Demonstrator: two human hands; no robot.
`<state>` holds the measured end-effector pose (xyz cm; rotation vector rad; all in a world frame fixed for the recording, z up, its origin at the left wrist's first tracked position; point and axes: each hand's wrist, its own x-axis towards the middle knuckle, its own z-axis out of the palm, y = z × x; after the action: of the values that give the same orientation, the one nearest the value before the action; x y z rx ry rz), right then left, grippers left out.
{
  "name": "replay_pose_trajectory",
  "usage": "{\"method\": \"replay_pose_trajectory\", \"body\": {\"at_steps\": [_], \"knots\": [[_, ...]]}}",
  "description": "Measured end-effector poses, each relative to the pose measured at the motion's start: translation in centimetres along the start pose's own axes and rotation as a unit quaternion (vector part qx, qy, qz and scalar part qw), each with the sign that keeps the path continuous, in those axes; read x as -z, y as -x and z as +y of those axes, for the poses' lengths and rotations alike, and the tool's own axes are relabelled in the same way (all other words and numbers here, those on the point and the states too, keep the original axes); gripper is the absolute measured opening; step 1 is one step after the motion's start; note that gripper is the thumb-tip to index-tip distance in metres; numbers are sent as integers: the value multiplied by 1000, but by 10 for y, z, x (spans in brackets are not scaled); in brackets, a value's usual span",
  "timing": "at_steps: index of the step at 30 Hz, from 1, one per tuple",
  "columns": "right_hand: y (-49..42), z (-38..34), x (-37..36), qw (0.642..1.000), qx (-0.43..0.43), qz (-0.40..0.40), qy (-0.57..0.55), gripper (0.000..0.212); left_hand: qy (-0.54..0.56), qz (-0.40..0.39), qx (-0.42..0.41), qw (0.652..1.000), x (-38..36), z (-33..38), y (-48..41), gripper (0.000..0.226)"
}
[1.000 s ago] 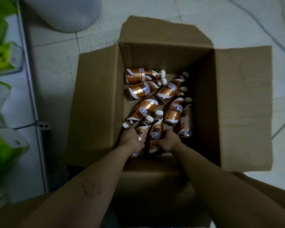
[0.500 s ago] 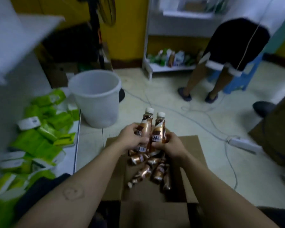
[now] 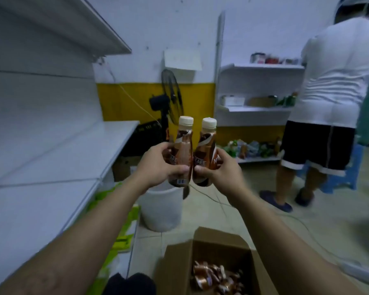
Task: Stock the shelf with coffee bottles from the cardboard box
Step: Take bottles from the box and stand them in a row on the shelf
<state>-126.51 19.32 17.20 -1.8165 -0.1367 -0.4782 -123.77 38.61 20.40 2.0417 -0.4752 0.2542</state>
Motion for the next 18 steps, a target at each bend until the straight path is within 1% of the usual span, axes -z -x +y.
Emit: {"method": "replay_pose_trajectory", "body": {"at_steps": [3,5,8,10,12,15,18], "knots": [[-20,-15,-37,998,34,-48,-1,49,-45,37,18,998,44,4,7,78],[-29,-28,-70,994,66,-87,-9,50,-94,81,43,991,77,5,22,81],[-26,-52,-131,983,97,-154,-39,52,-157,154,87,972,129,8,59,75],[-12,-72,-173,968,121,-214,-53,54,-202,200,120,951,162,13,96,74],[12,-94,-211,946,145,-282,-64,55,-242,239,162,926,190,20,142,75],[64,-128,-262,903,172,-386,-76,55,-285,301,228,881,220,30,222,74],[126,-157,-306,860,190,-467,-78,52,-313,350,294,833,241,34,304,74]]}}
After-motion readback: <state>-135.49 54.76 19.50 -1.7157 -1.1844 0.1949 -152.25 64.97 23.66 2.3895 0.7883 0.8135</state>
